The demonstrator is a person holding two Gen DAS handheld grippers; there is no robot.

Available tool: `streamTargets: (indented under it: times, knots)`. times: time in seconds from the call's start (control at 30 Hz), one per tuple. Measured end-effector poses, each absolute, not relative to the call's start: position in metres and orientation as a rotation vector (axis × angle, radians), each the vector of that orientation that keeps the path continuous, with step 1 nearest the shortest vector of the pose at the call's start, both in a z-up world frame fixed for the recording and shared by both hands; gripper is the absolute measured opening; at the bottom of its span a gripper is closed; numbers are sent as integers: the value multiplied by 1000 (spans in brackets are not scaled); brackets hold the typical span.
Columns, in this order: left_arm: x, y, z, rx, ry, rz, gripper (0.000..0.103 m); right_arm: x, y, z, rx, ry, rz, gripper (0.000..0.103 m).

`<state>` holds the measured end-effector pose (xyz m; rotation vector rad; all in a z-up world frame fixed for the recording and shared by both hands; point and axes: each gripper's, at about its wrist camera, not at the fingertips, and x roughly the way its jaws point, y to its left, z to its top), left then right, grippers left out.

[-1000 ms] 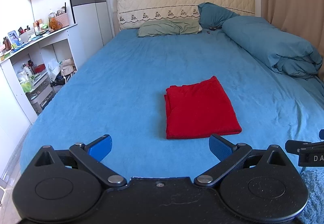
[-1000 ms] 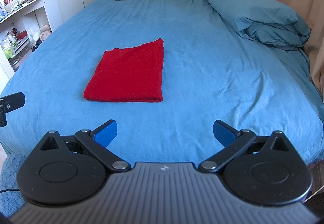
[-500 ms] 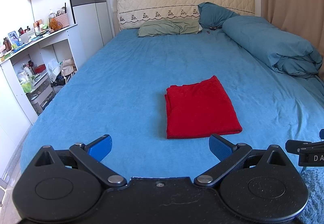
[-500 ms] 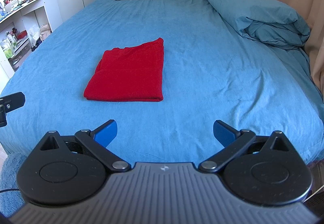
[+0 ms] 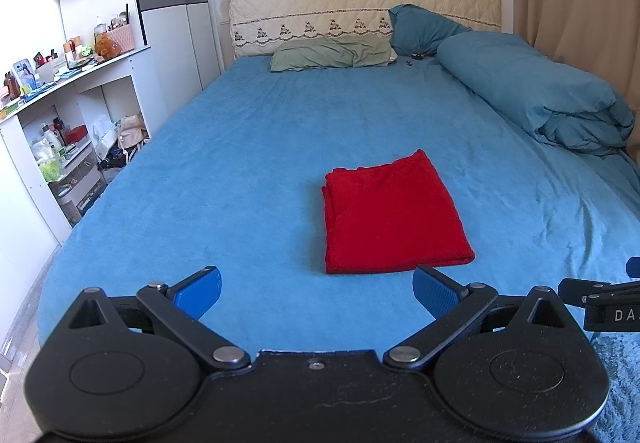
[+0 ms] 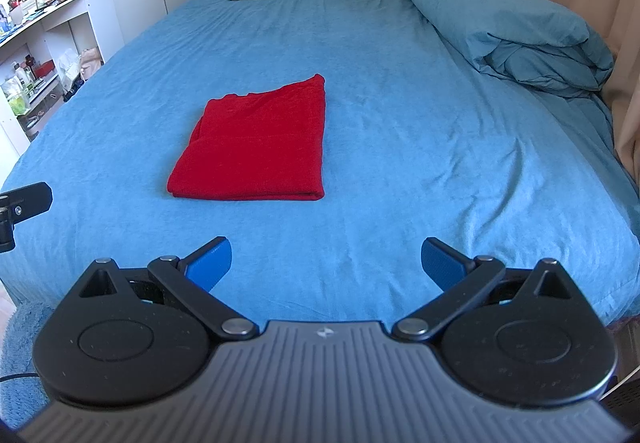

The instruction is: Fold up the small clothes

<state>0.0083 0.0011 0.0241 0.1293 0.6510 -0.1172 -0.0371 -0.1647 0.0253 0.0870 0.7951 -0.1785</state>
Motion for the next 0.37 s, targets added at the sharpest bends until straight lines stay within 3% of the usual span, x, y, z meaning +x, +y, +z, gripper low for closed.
streamTargets:
  times: [0.37]
  knots:
    - [5, 5, 23, 135, 630, -109, 103, -37, -163, 25, 89, 795, -178, 103]
